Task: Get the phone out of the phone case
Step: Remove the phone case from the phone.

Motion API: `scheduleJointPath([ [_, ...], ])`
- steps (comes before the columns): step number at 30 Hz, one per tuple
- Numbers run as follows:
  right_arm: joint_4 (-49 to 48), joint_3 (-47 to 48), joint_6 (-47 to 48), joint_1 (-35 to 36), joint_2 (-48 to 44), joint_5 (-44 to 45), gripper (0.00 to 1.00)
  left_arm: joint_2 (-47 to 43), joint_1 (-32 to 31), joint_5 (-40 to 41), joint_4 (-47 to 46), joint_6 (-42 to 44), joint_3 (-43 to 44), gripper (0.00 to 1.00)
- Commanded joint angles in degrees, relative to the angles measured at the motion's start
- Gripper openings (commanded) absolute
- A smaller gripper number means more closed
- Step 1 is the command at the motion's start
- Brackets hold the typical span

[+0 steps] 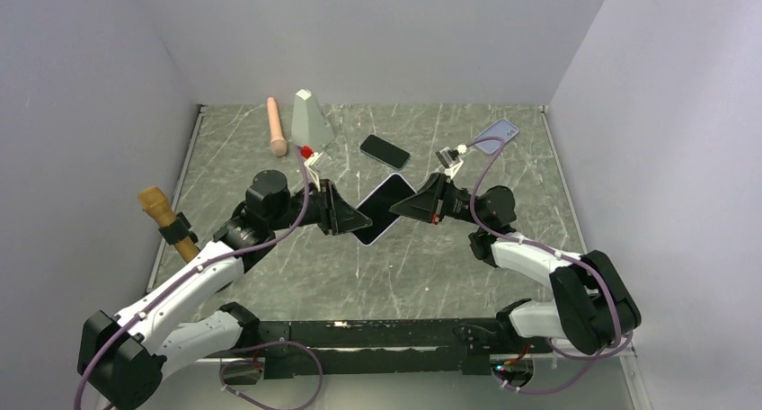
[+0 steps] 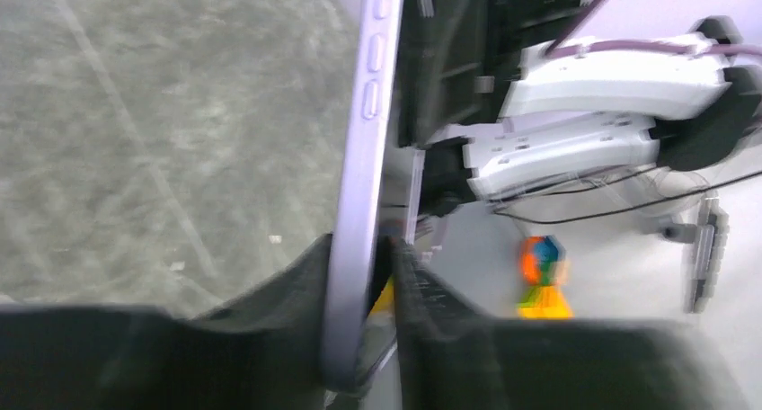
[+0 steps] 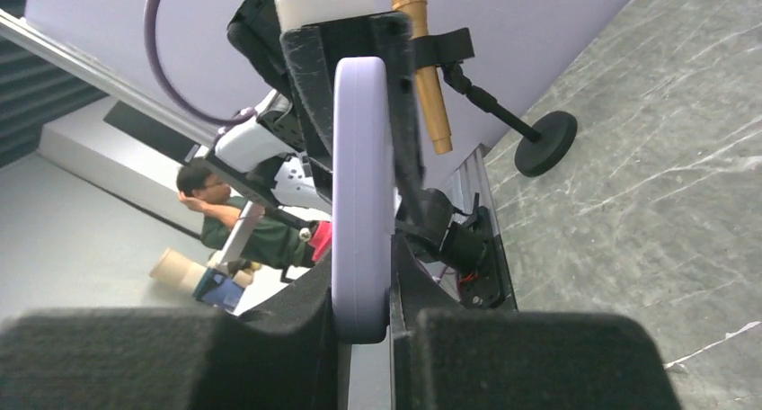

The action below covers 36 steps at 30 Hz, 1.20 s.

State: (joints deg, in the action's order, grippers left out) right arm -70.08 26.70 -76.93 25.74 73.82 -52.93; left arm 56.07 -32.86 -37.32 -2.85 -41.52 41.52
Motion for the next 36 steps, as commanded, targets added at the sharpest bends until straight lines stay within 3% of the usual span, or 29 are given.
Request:
scheduleJointPath([
  [1,-6.3,1.77,-1.2,0.61,-5.04,-1.21,0.0,0.09,-0.15,-1.05,-6.39,-4.06,0.55,0.09],
  [2,-1.45,2.22,2.17,0.63,-7.22,-0.92,0.0,0.14,-0.41,-1.61,-7.82,-5.5,0.2,0.0],
  [5,12.68,4.18,9.44,0.71,-11.66,1.13,0.19,0.42,-1.98,-2.83,-10.06,-6.67,0.33,0.0],
  [8,20.84,6.83,12.56,0.72,-12.97,2.42,0.24,-0.05,-3.56,-2.05,-9.66,-6.49,0.82,0.0],
  [14,9.24,8.25,5.21,1.34,-8.96,0.44,0.34,-1.46,-4.04,-2.42,-12.82,-9.26,-0.41,0.0],
  [18,9.24,8.99,5.64,2.11,-8.37,1.73,0.25,-1.4,-4.24,-3.03,-15.06,-10.26,-0.74,0.0],
  [21,8.29,9.01,4.82,2.09,-7.9,2.17,0.0,-1.55,-4.29,-3.41,-14.44,-9.63,-0.47,0.0],
  [22,7.6,8.9,3.92,2.03,-7.87,2.03,0.0,-1.67,-4.26,-3.37,-12.81,-8.49,0.06,0.0],
  [23,7.3,8.78,3.31,1.95,-7.77,2.04,0.0,-1.86,-4.23,-3.19,-9.85,-6.8,1.03,0.1],
  [24,7.36,8.86,3.0,1.81,-7.95,1.99,0.0,-2.18,-4.23,-2.44,-6.25,-5.02,2.17,0.36],
  [25,7.64,9.01,2.67,1.81,-8.04,1.91,0.0,-2.77,-4.24,-1.62,-3.38,-3.05,2.97,0.55],
  [27,9.36,9.8,2.09,1.9,-8.35,1.04,0.0,-4.73,-3.97,-0.22,1.25,-0.31,3.98,0.74],
  [30,9.28,10.72,0.57,1.77,-8.2,-1.67,0.0,-7.32,-1.43,-3.88,2.76,3.13,4.44,0.78],
  [36,9.3,12.15,0.43,1.77,-9.35,-3.23,0.0,-8.16,1.4,-16.03,5.99,7.89,5.28,0.69],
])
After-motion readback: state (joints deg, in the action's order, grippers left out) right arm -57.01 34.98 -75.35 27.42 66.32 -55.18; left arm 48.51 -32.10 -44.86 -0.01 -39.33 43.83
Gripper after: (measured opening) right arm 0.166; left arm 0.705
